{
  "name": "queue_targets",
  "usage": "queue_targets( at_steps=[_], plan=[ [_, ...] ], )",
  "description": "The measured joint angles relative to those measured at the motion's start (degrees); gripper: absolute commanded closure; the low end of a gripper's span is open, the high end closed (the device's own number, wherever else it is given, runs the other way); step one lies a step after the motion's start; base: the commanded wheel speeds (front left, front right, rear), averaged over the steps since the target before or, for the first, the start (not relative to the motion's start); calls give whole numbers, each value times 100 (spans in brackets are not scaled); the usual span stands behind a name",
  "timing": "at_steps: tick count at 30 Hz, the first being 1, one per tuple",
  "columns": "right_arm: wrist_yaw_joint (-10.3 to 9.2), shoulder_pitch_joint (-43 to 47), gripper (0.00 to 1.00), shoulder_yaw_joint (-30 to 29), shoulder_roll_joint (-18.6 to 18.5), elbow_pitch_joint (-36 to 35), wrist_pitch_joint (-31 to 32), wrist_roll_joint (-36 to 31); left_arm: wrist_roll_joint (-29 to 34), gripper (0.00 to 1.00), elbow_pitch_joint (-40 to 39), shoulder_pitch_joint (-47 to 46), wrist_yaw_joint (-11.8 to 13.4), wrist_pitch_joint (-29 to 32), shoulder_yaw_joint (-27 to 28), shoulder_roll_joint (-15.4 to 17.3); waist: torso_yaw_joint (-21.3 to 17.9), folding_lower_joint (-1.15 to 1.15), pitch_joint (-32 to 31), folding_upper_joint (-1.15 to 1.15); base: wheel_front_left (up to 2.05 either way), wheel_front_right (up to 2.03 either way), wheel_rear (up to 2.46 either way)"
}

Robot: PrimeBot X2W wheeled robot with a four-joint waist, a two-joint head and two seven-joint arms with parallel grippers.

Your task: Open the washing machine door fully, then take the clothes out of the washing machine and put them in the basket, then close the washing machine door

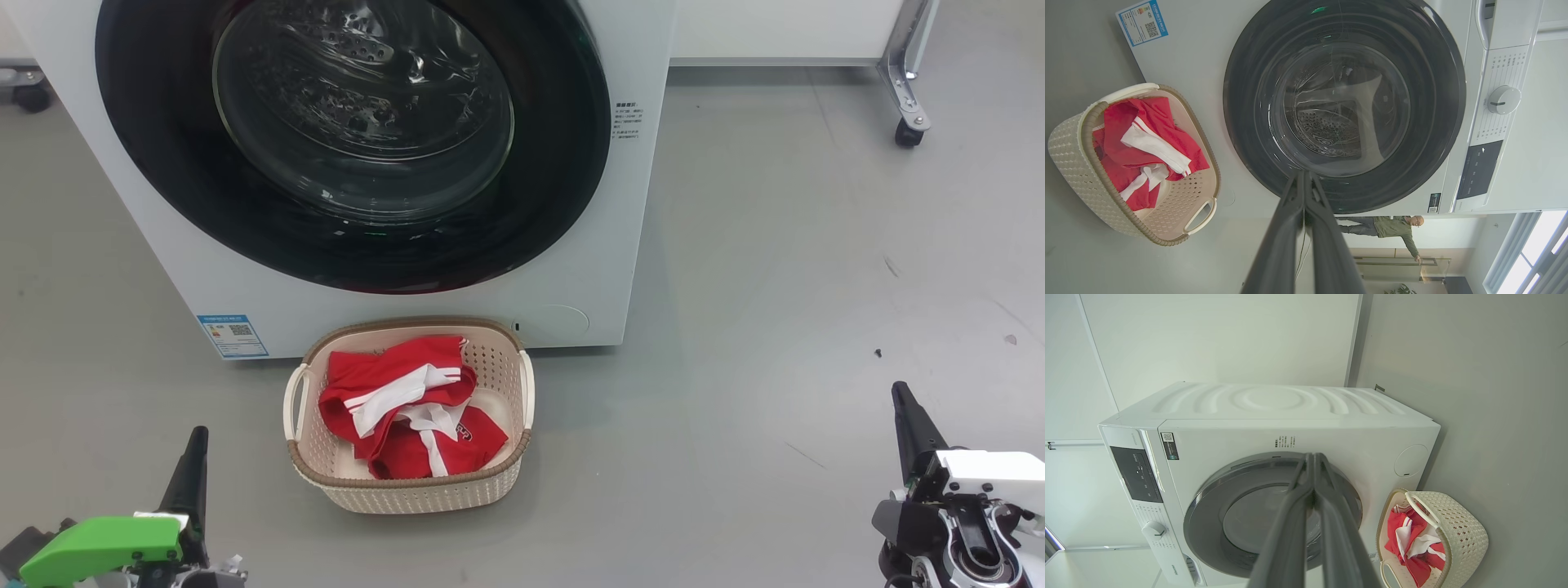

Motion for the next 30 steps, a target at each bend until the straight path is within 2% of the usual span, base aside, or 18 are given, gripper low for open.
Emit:
queue_targets(
  at_steps=[30],
  plan=[
    [0, -1, 100, -16, 5, -5, 18, -1, 1, 100, -7, -29, 0, 1, 16, -12, 0, 0, 2, 0, 0, 0, 0]
  ],
)
